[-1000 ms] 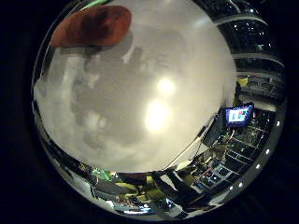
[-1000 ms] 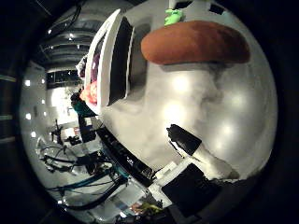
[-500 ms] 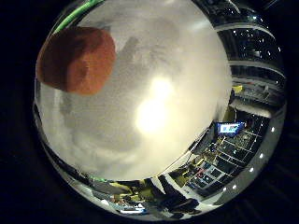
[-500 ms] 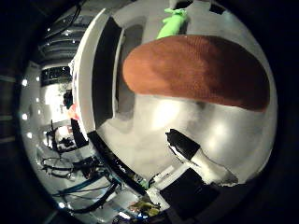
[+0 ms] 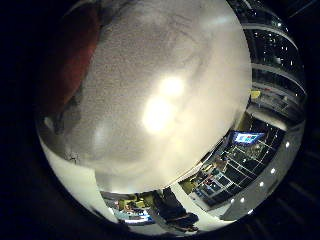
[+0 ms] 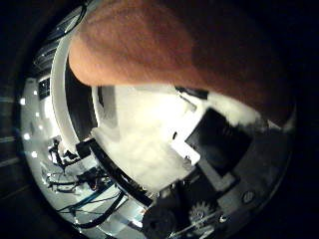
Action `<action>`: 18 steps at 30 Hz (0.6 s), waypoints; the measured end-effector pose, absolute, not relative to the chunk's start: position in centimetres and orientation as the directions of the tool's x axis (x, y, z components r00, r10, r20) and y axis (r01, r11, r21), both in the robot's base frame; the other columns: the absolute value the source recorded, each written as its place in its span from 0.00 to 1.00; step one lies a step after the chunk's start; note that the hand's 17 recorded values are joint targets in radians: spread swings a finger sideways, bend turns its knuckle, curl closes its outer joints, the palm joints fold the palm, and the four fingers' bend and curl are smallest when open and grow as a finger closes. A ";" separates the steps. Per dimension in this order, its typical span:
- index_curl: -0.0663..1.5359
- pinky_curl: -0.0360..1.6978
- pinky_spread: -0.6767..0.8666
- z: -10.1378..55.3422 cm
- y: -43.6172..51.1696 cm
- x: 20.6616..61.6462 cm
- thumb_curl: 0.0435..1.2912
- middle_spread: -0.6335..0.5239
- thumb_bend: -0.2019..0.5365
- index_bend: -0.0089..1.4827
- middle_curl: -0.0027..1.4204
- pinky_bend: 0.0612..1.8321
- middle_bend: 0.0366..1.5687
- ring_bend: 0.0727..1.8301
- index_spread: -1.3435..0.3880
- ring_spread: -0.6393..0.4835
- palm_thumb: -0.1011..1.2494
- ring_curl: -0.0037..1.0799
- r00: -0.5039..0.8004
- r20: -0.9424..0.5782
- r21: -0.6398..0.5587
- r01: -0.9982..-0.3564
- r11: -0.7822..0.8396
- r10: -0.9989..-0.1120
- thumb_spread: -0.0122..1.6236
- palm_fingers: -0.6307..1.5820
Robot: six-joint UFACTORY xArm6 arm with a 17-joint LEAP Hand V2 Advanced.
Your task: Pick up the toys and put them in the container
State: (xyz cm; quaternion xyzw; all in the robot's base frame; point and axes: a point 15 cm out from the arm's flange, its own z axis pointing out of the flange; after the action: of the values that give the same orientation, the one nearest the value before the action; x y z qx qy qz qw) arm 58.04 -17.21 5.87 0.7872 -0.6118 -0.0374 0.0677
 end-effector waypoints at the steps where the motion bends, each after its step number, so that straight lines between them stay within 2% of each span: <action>1: 0.24 0.22 0.32 6.8 -18.0 58.4 0.24 0.35 0.25 0.19 0.34 0.36 0.37 0.44 0.53 0.34 0.65 0.38 0.237 0.034 0.131 -0.964 -0.231 -0.971 0.60 0.85; 2: 0.29 0.26 0.27 8.0 -19.2 58.8 0.24 0.32 0.25 0.27 0.39 0.44 0.44 0.50 0.51 0.32 0.66 0.45 0.221 0.050 0.098 -0.972 -0.215 -0.974 0.60 0.85; 3: 0.30 0.27 0.27 9.0 -20.1 59.2 0.24 0.32 0.25 0.29 0.40 0.47 0.46 0.51 0.51 0.32 0.67 0.46 0.208 0.064 0.070 -0.976 -0.204 -0.976 0.60 0.86; 5: 0.37 0.32 0.26 11.1 -21.5 59.8 0.24 0.30 0.24 0.41 0.47 0.55 0.56 0.58 0.50 0.30 0.67 0.53 0.187 0.089 0.015 -0.982 -0.186 -0.978 0.61 0.82; 8: 0.44 0.37 0.26 14.2 -23.4 59.9 0.24 0.31 0.25 0.53 0.52 0.61 0.64 0.63 0.50 0.30 0.69 0.58 0.163 0.113 -0.051 -0.984 -0.170 -0.980 0.62 0.81; 9: 0.45 0.38 0.26 15.2 -23.8 59.7 0.24 0.31 0.25 0.54 0.53 0.62 0.64 0.63 0.50 0.30 0.69 0.59 0.155 0.112 -0.066 -0.984 -0.163 -0.982 0.62 0.80; 11: 0.50 0.41 0.27 17.1 -24.3 59.1 0.25 0.32 0.28 0.62 0.56 0.65 0.70 0.66 0.52 0.30 0.74 0.62 0.137 0.102 -0.097 -0.984 -0.147 -0.985 0.65 0.79; 18: 0.57 0.48 0.29 24.1 -22.9 56.1 0.28 0.35 0.29 0.70 0.60 0.69 0.77 0.70 0.56 0.32 0.80 0.68 0.125 0.082 -0.190 -0.972 -0.138 -0.989 0.70 0.76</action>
State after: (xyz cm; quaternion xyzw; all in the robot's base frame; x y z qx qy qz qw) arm 56.13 -22.88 24.06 0.7485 -0.6549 0.0938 -0.0449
